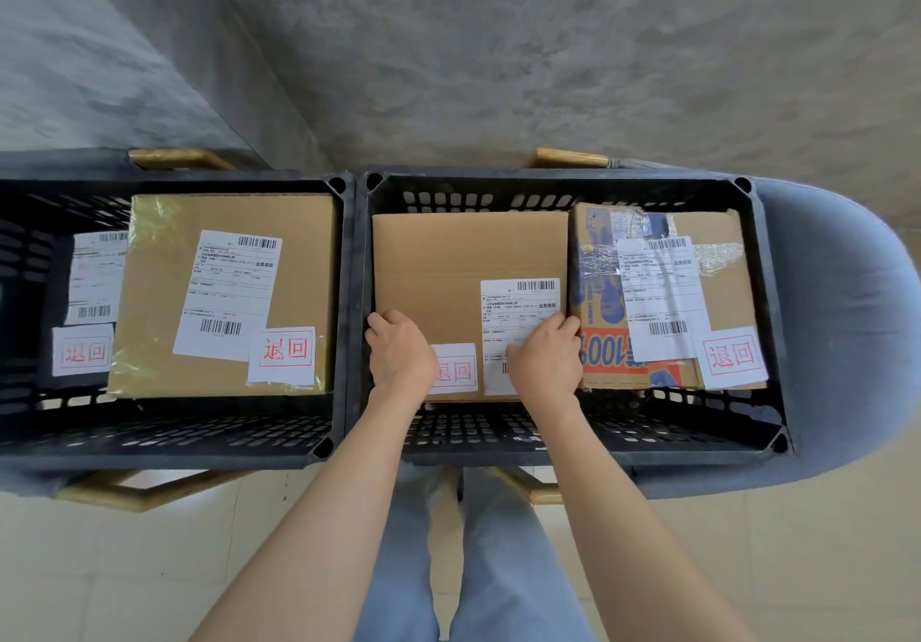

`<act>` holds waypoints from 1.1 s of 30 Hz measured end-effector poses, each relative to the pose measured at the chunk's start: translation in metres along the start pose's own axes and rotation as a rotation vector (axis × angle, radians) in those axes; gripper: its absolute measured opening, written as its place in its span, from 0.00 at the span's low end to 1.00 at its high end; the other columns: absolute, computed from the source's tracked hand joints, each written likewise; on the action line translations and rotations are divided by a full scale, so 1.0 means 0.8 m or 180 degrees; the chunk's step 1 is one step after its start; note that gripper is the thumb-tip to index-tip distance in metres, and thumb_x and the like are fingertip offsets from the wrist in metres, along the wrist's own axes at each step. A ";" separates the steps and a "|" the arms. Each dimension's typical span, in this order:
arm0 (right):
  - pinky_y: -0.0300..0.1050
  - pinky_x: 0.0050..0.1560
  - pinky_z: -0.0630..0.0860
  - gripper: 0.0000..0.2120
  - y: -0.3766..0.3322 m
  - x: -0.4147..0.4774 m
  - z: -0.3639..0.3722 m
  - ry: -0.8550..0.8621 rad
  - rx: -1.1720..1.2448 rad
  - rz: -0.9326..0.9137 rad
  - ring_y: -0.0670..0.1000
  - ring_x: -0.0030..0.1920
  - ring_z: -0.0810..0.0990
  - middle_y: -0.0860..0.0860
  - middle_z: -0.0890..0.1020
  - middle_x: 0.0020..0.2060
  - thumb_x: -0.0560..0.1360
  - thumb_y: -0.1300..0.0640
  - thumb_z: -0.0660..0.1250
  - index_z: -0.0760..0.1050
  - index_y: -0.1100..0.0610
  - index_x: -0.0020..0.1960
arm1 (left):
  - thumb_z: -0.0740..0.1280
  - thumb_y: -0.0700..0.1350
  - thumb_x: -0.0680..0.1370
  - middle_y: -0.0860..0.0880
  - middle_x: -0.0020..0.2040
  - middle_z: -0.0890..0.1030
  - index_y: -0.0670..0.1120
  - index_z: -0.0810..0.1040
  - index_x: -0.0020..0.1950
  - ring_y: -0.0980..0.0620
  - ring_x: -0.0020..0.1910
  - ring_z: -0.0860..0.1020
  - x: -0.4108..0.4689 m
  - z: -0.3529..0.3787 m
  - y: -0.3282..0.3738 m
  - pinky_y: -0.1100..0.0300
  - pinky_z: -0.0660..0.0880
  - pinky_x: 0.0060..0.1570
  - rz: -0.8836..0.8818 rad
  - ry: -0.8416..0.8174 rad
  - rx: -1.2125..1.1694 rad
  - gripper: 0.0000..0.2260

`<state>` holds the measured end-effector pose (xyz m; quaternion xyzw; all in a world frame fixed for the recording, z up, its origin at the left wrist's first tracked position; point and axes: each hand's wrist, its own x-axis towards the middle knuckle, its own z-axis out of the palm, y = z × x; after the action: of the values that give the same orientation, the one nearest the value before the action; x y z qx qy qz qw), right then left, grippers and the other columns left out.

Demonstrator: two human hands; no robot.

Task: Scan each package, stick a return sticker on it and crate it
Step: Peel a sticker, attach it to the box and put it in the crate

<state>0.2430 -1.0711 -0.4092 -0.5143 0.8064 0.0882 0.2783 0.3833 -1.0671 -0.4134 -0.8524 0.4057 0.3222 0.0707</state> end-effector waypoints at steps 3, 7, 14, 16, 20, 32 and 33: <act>0.47 0.50 0.73 0.27 0.002 -0.004 -0.006 0.0077 0.0039 -0.0155 0.58 0.62 0.70 0.58 0.66 0.64 0.77 0.57 0.65 0.57 0.61 0.71 | 0.65 0.38 0.78 0.41 0.71 0.59 0.42 0.57 0.73 0.43 0.67 0.63 -0.003 -0.008 -0.002 0.53 0.72 0.53 0.0278 0.0080 -0.0020 0.27; 0.50 0.55 0.72 0.34 -0.004 0.012 -0.023 0.0106 -0.0018 -0.0656 0.60 0.67 0.64 0.58 0.58 0.72 0.77 0.57 0.65 0.50 0.54 0.77 | 0.62 0.36 0.79 0.44 0.76 0.50 0.49 0.51 0.78 0.42 0.73 0.55 0.009 -0.028 0.004 0.51 0.68 0.63 0.0789 0.0086 0.0036 0.31; 0.51 0.59 0.70 0.31 -0.010 0.036 -0.026 -0.0196 -0.0132 -0.0707 0.62 0.68 0.62 0.57 0.55 0.73 0.77 0.60 0.63 0.54 0.54 0.76 | 0.61 0.37 0.79 0.45 0.77 0.46 0.48 0.49 0.78 0.40 0.74 0.51 0.027 -0.030 0.018 0.51 0.66 0.65 0.0639 -0.0106 0.0158 0.31; 0.51 0.62 0.68 0.29 -0.013 0.043 -0.024 -0.0255 -0.0160 -0.0696 0.62 0.69 0.61 0.58 0.56 0.73 0.78 0.59 0.63 0.55 0.56 0.75 | 0.61 0.39 0.80 0.44 0.77 0.46 0.48 0.49 0.78 0.40 0.74 0.52 0.036 -0.029 0.021 0.51 0.65 0.66 0.0633 -0.0160 0.0211 0.31; 0.50 0.63 0.66 0.27 -0.018 0.054 -0.019 -0.0317 -0.0180 -0.0671 0.61 0.68 0.61 0.58 0.58 0.72 0.77 0.60 0.63 0.58 0.58 0.73 | 0.61 0.39 0.79 0.44 0.77 0.48 0.47 0.51 0.78 0.39 0.73 0.52 0.048 -0.022 0.025 0.51 0.65 0.66 0.0597 -0.0172 0.0277 0.30; 0.47 0.63 0.69 0.29 0.006 0.051 0.019 -0.0376 -0.0270 -0.0890 0.59 0.67 0.66 0.61 0.59 0.69 0.74 0.68 0.65 0.58 0.60 0.71 | 0.66 0.32 0.75 0.41 0.71 0.56 0.40 0.60 0.71 0.43 0.67 0.59 0.057 0.021 0.005 0.56 0.68 0.59 0.0557 -0.0057 0.0233 0.27; 0.47 0.64 0.68 0.30 0.010 0.049 0.022 -0.0394 -0.0268 -0.0905 0.59 0.66 0.66 0.60 0.60 0.69 0.74 0.68 0.65 0.58 0.59 0.72 | 0.66 0.32 0.74 0.41 0.71 0.55 0.40 0.59 0.71 0.43 0.68 0.58 0.055 0.025 0.003 0.56 0.68 0.59 0.0551 -0.0077 0.0221 0.28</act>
<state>0.2301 -1.0908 -0.4462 -0.6281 0.7023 0.1132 0.3154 0.3924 -1.0894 -0.4554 -0.8073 0.4879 0.3231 0.0769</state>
